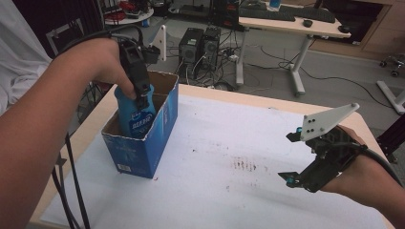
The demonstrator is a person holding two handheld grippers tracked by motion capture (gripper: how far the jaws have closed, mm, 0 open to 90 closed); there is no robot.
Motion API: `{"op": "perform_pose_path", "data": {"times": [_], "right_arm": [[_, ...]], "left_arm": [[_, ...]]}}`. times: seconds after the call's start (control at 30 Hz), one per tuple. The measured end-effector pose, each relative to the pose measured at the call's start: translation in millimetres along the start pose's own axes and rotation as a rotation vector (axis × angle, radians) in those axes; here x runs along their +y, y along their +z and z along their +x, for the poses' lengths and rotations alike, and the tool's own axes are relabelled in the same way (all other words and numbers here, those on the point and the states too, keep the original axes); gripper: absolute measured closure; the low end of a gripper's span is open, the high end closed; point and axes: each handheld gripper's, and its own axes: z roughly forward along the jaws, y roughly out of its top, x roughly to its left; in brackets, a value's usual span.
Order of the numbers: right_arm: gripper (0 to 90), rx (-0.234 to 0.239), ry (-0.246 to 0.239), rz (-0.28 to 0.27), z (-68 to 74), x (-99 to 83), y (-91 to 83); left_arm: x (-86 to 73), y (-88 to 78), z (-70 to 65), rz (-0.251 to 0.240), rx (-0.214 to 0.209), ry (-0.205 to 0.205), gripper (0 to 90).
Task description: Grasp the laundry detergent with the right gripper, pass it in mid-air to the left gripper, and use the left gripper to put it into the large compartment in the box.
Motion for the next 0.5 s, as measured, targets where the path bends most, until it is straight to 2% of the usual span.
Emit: {"op": "perform_pose_path", "data": {"times": [0.13,0.5], "right_arm": [[0.8,0.0,0.002,0.006,0.1,-0.2,0.6],[0.8,0.001,0.009,0.019,1.0,-2.2,2.9]], "left_arm": [[1.4,10.5,0.9,0.002,0.01,0.071,38.3],[3.3,42.3,5.4,0.015,0.02,0.177,38.3]]}}
